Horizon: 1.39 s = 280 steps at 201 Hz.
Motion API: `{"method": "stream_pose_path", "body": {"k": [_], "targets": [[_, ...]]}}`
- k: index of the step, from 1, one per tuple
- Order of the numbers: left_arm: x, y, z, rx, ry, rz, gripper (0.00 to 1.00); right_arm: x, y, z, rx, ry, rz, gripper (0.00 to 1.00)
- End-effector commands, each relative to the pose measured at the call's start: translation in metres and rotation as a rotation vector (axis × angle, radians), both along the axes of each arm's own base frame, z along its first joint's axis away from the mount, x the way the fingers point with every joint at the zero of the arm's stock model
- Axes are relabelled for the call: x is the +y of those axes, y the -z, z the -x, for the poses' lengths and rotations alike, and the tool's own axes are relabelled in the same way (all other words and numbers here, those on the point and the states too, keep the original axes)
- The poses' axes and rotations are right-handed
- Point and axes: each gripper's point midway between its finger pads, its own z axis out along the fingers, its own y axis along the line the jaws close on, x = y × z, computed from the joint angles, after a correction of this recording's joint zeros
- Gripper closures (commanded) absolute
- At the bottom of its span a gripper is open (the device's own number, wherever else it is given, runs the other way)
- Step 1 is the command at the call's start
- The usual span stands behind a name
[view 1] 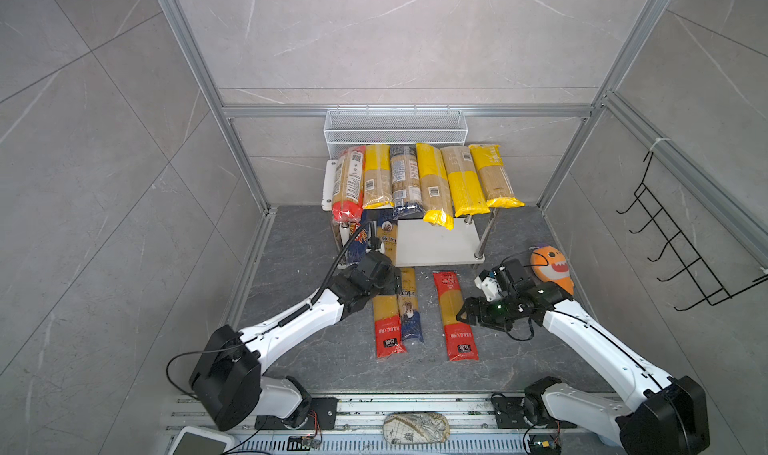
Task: Place and organize the pasta boxes and bags onto the shelf
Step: 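Open the left gripper and withdraw while the right gripper grasps the red-and-yellow bag, then lift the red-and-yellow bag with the right gripper to the lower tier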
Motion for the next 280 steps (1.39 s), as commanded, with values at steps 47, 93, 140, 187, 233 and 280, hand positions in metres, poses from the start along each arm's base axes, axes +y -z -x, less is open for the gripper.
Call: {"method": "stream_pose_path", "body": {"k": [47,93,140,187,233,280], "targets": [[0.073,-0.028,0.072,-0.063,-0.139,-0.003,0.00,-0.005,0.062,0.009,0.087,0.050,0.206,0.11],[0.124,-0.038,0.103,-0.095,-0.219,0.079,0.00,0.002,0.078,0.010,0.096,0.049,0.226,0.11],[0.141,-0.047,0.112,-0.122,-0.221,0.072,0.00,0.011,0.090,0.010,0.103,0.022,0.280,0.10],[0.144,-0.046,0.114,-0.124,-0.220,0.072,0.00,0.012,0.116,0.019,0.158,0.037,0.378,0.11],[0.154,-0.053,0.115,-0.147,-0.237,0.056,0.00,0.013,0.130,0.028,0.189,0.061,0.396,0.32],[0.149,-0.055,0.112,-0.148,-0.231,0.049,0.00,0.013,0.120,0.034,0.153,0.075,0.336,0.72]]}}
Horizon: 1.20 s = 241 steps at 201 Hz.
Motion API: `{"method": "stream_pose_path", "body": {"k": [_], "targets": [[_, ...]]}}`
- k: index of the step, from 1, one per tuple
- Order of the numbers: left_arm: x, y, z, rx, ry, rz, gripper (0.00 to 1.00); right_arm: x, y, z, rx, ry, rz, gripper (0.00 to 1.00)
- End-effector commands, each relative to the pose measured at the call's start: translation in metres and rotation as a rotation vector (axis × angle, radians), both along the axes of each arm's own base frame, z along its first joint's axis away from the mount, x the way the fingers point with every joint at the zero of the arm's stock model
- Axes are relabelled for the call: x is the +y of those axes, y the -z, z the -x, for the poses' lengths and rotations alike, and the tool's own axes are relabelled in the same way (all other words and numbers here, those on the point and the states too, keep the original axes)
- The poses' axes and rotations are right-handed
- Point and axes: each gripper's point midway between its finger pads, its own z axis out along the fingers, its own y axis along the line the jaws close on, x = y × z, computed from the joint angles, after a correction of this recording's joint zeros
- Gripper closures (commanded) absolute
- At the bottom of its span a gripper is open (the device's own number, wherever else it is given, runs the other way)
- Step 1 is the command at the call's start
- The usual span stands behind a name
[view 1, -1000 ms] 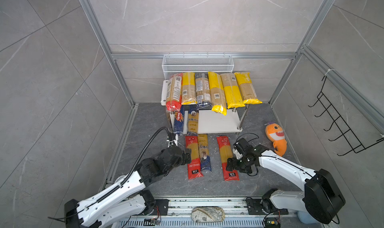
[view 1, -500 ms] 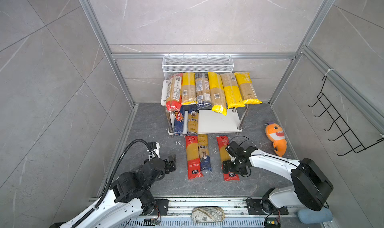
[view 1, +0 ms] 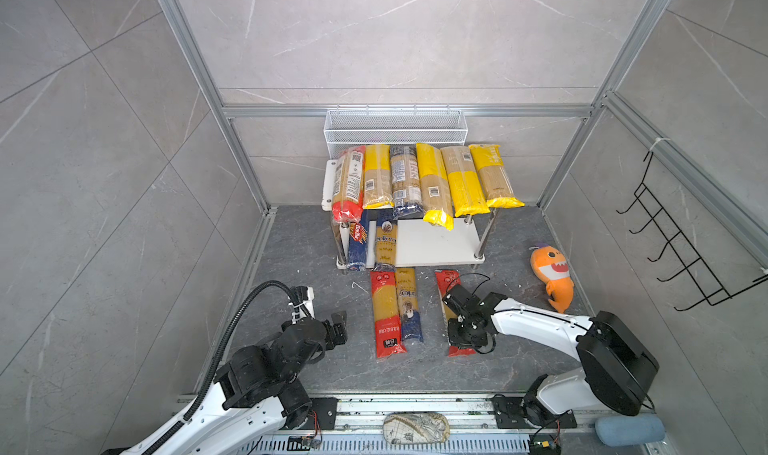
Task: Place and organize the pasta boxes and bags onto the shelf
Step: 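Lift the red-and-yellow bag with the right gripper to the lower tier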
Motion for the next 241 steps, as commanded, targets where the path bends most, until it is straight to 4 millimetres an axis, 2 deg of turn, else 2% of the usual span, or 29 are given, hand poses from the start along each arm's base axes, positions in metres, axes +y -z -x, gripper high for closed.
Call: {"method": "stream_pose_path", "body": {"k": [1,25,80,128,191,220,241], "targets": [[0.000,-0.017,-0.005,-0.039,-0.015,0.006,0.00,-0.007,0.026,0.021,0.061,0.004,0.003,0.73],[-0.006,-0.019,-0.010,-0.044,-0.010,-0.003,0.00,0.007,0.003,0.018,0.006,-0.016,-0.108,0.79],[-0.022,-0.022,-0.021,-0.074,0.009,0.014,0.00,0.057,-0.075,0.004,-0.128,-0.104,-0.430,0.84],[-0.027,-0.024,-0.025,-0.073,0.009,-0.001,0.00,0.083,-0.121,-0.006,-0.196,-0.151,-0.574,0.86],[-0.021,-0.032,-0.028,-0.098,-0.016,-0.020,0.00,0.093,-0.158,-0.019,-0.252,-0.180,-0.660,0.88],[-0.023,-0.036,-0.030,-0.103,-0.008,-0.031,0.00,0.097,-0.173,-0.035,-0.281,-0.180,-0.706,0.88],[-0.029,-0.037,-0.033,-0.095,0.008,-0.053,0.00,0.098,-0.179,-0.054,-0.306,-0.174,-0.733,0.88]]}}
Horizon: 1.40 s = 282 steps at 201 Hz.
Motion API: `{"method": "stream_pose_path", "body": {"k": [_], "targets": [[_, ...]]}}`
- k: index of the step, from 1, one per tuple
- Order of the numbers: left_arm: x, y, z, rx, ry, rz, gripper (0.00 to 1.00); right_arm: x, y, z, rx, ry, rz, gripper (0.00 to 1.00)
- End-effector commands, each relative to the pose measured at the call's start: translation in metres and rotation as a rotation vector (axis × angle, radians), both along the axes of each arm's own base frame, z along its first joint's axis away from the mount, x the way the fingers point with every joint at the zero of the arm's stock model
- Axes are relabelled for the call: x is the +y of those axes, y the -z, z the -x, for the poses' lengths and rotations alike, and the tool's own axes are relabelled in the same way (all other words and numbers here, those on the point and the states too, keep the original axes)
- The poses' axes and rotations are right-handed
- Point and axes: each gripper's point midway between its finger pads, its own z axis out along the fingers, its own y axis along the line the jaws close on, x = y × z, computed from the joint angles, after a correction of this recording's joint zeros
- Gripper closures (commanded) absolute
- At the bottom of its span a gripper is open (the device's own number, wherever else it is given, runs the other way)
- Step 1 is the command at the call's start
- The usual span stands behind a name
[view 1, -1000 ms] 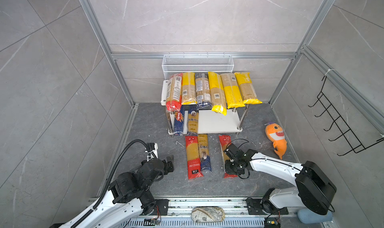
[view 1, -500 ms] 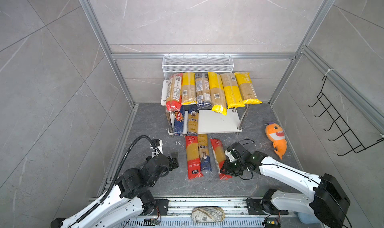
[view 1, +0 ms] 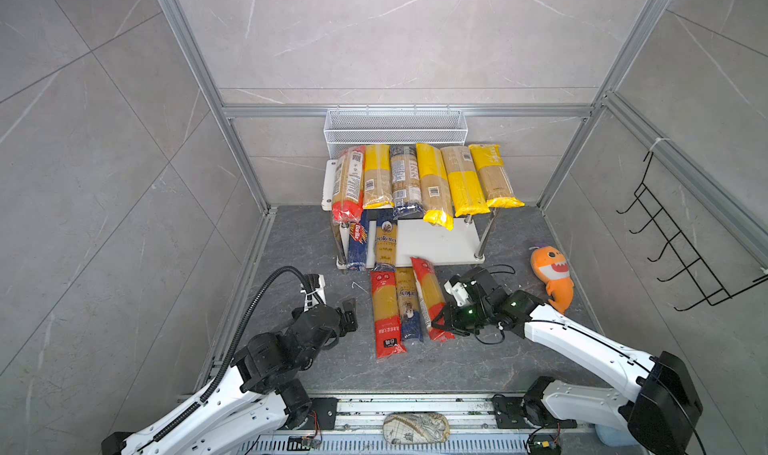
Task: Place and organize the pasta boxes and bags onto the shelf
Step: 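Lift the red-and-yellow bag with the right gripper to the lower tier, then stand the red-and-yellow bag beside the Ankara bag and open the right gripper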
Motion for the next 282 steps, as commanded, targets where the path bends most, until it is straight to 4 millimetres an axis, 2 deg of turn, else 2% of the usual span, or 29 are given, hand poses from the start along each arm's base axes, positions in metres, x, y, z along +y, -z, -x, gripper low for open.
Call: {"method": "stream_pose_path", "body": {"k": [1,21,51,99,137,195,204,215,223,232,260,282], "targets": [[-0.006,-0.018,-0.007,-0.039,0.012,-0.014,0.00,0.024,-0.060,-0.043,-0.215,-0.037,-0.170,0.88],[-0.013,-0.019,-0.010,-0.037,0.028,-0.021,0.00,0.023,-0.067,-0.067,-0.239,-0.019,-0.218,0.88],[-0.018,-0.023,-0.015,-0.040,0.030,-0.024,0.00,0.022,-0.066,-0.106,-0.247,0.009,-0.262,0.87],[-0.016,-0.028,-0.021,-0.040,0.008,-0.029,0.00,0.039,-0.050,-0.167,-0.258,-0.005,-0.261,0.86],[-0.009,-0.034,-0.027,-0.045,-0.017,-0.047,0.00,0.053,-0.032,-0.200,-0.238,-0.010,-0.265,0.82],[0.003,-0.034,-0.041,-0.030,-0.051,-0.025,0.00,0.062,-0.011,-0.238,-0.197,0.001,-0.254,0.71],[0.004,-0.033,-0.043,-0.021,-0.053,-0.018,0.00,0.064,-0.009,-0.241,-0.186,0.002,-0.254,0.66],[0.005,-0.030,-0.046,-0.002,-0.053,-0.004,0.00,0.065,-0.007,-0.245,-0.175,0.003,-0.254,0.54],[0.007,-0.028,-0.048,0.009,-0.057,0.006,0.00,0.066,-0.005,-0.246,-0.166,0.005,-0.252,0.44],[0.009,-0.026,-0.051,0.017,-0.062,0.014,0.00,0.066,-0.004,-0.246,-0.158,0.010,-0.252,0.40],[0.012,-0.022,-0.056,0.017,-0.070,0.035,0.00,0.060,0.000,-0.241,-0.138,0.019,-0.217,0.32],[0.011,-0.018,-0.062,0.018,-0.069,0.045,0.00,0.054,0.000,-0.234,-0.135,0.017,-0.179,0.30]]}}
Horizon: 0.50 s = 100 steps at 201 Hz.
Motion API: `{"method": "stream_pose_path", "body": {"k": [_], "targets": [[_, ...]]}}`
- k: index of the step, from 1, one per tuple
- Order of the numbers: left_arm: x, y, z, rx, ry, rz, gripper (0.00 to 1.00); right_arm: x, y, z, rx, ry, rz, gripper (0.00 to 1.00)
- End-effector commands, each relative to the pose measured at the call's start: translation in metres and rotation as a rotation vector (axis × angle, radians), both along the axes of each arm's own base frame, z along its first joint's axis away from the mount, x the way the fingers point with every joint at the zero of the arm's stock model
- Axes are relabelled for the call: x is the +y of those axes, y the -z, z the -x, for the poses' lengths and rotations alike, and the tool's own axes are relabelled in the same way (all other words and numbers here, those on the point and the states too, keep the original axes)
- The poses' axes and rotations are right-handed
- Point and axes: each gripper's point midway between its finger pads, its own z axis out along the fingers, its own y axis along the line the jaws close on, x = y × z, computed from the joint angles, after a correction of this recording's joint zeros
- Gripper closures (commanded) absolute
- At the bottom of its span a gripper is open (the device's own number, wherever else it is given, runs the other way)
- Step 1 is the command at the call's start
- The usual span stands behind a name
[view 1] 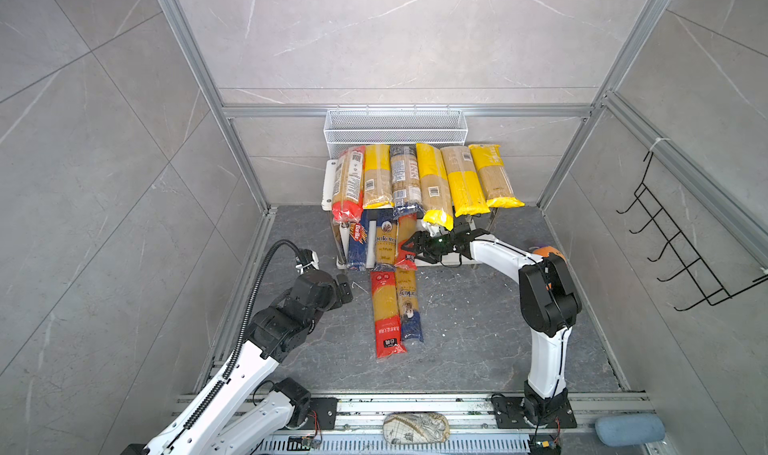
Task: Place and organize the pasta boxes and bags onto the shelf
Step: 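Stand the red-and-yellow bag beside the Ankara bag and open the right gripper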
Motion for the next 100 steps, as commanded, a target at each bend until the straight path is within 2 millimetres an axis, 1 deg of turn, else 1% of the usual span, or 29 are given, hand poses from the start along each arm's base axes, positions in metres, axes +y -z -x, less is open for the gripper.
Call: {"method": "stream_pose_path", "body": {"k": [1,25,37,70,100], "targets": [[-0.009,-0.006,-0.009,-0.035,0.044,0.031,0.00,-0.006,-0.010,0.005,-0.020,-0.009,0.033,0.30],[-0.014,-0.002,-0.017,-0.030,0.054,0.036,0.00,-0.012,-0.008,0.016,-0.005,-0.012,0.057,0.29],[-0.017,-0.001,-0.021,-0.031,0.061,0.041,0.00,-0.015,-0.009,0.022,-0.005,-0.009,0.063,0.25],[-0.027,0.000,-0.029,-0.031,0.091,0.058,0.00,-0.025,-0.008,0.036,-0.001,-0.005,0.097,0.22],[-0.034,0.003,-0.033,-0.022,0.111,0.073,0.00,-0.036,-0.005,0.054,0.015,-0.001,0.133,0.22]]}}
